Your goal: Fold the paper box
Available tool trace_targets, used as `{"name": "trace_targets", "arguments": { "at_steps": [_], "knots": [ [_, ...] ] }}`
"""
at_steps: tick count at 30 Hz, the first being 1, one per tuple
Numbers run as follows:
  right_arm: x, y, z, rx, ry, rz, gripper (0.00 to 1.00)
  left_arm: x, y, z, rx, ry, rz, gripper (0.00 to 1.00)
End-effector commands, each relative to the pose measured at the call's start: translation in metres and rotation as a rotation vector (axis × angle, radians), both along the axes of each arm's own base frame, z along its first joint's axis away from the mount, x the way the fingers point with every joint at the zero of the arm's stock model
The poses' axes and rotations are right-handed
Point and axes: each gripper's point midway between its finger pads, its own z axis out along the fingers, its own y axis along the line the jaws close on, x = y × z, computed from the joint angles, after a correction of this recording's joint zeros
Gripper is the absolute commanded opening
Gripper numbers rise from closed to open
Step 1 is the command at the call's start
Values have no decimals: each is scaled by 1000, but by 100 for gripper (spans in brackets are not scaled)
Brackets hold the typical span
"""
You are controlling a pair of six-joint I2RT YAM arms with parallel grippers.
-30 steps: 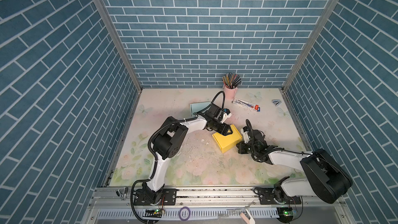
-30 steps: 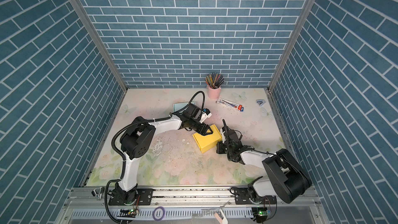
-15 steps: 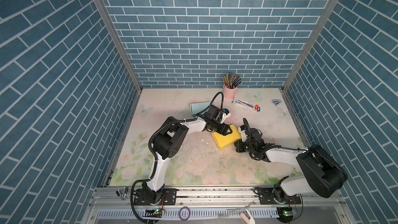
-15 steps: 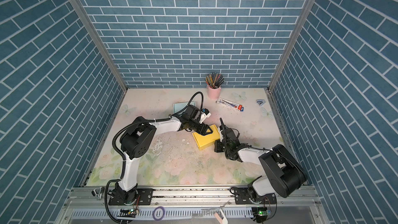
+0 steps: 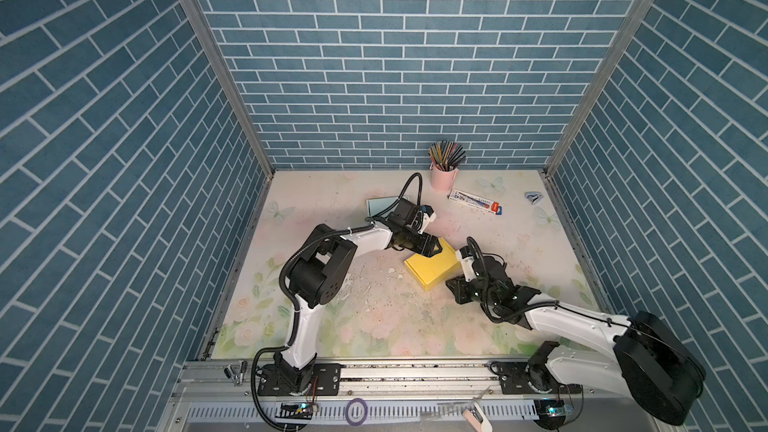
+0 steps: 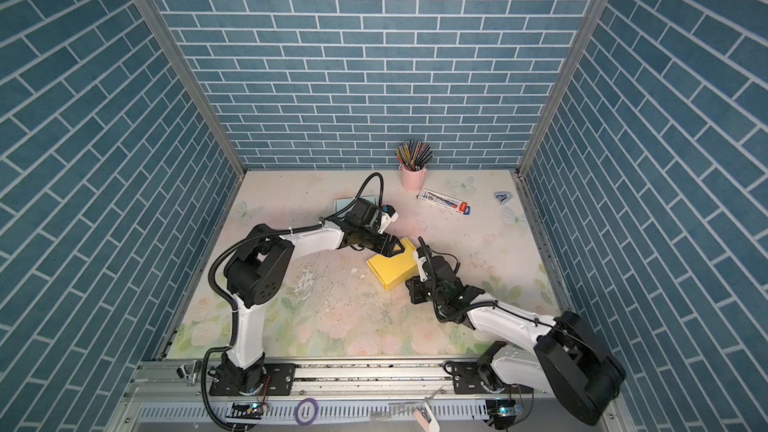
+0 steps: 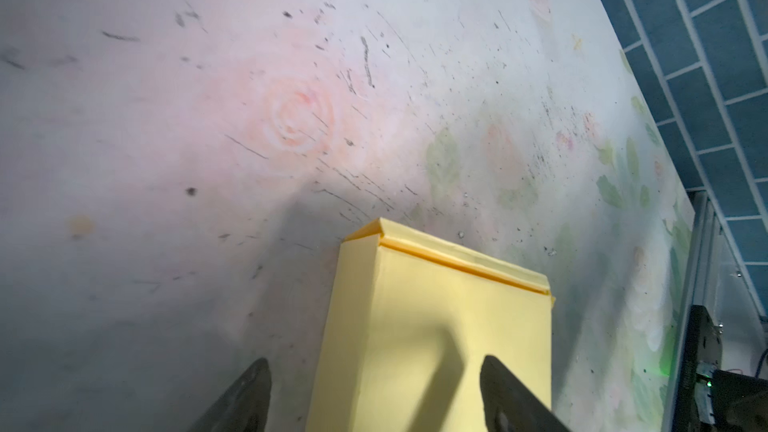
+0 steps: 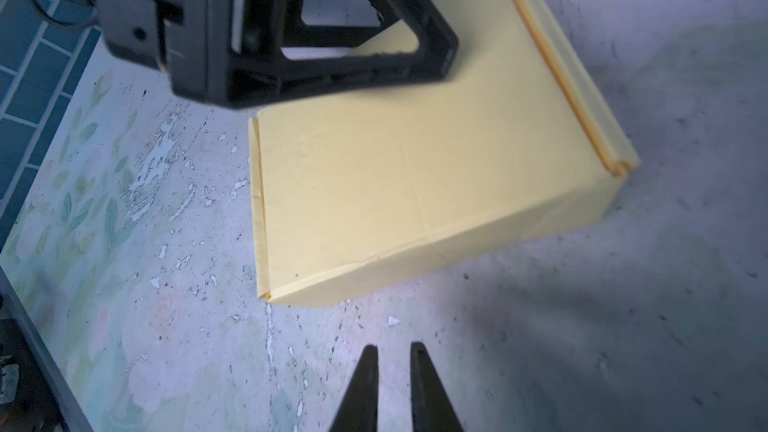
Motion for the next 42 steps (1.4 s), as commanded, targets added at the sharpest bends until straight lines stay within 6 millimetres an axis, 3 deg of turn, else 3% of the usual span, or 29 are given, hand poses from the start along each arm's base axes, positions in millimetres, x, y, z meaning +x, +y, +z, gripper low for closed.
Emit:
{"name": "trace_targets", "arguments": {
  "at_steps": [1,4,11,16,19,22,29,34,42],
  "knots": [
    [-1,-19,11,-53,-5,-54,24,-3,16,34,16,-88,32,82],
    [11,-20,24,9,13,-51,28,-17,32,45,16,-110,70,82],
    [58,-14,44,15,14,-4,37,-69,71,40,21,-87,155,81],
    [91,-7,42,0,51,35,53,-114,71,31,-17,-51,165,73],
    [106,-4,35,-13,71,49,62,-127,64,26,-68,-19,171,64],
    [112,-2,28,-36,86,64,69,-128,59,25,-99,-11,175,58],
    [115,0,7,-64,124,82,80,-120,50,20,-102,-4,176,59],
    [115,2,-10,-67,161,90,81,-113,46,10,-107,12,203,59],
    [103,19,-8,0,176,144,75,-101,50,-5,-116,33,263,58]
  ]
}}
